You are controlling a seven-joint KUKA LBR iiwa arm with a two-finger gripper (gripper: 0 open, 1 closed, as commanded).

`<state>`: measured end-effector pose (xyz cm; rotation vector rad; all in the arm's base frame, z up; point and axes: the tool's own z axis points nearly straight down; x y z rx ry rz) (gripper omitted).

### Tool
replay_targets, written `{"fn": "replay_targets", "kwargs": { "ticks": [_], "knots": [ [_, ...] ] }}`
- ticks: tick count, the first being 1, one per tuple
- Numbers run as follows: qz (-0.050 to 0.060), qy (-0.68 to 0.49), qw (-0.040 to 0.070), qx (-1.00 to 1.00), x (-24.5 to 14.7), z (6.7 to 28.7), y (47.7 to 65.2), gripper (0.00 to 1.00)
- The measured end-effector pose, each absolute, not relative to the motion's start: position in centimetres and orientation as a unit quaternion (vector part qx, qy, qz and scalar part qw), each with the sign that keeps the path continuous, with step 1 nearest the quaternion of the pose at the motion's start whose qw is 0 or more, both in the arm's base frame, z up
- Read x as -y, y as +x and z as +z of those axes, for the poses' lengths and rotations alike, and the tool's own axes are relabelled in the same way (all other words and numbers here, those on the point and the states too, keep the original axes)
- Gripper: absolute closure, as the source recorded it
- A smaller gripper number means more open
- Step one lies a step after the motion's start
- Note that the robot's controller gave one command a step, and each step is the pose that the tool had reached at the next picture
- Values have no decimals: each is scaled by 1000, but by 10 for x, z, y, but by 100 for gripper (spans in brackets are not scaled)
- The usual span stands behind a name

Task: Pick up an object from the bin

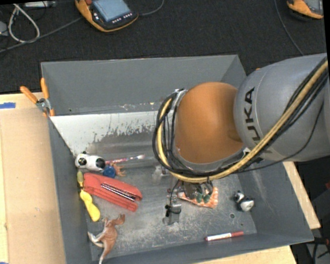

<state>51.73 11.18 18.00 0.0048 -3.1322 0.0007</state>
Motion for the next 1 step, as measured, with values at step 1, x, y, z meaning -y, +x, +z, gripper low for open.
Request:
{"fn": "replay_targets", "kwargs": {
  "ticks": [1],
  "knots": [
    [0,0,1,1000,-111,185,519,0]
  ]
}}
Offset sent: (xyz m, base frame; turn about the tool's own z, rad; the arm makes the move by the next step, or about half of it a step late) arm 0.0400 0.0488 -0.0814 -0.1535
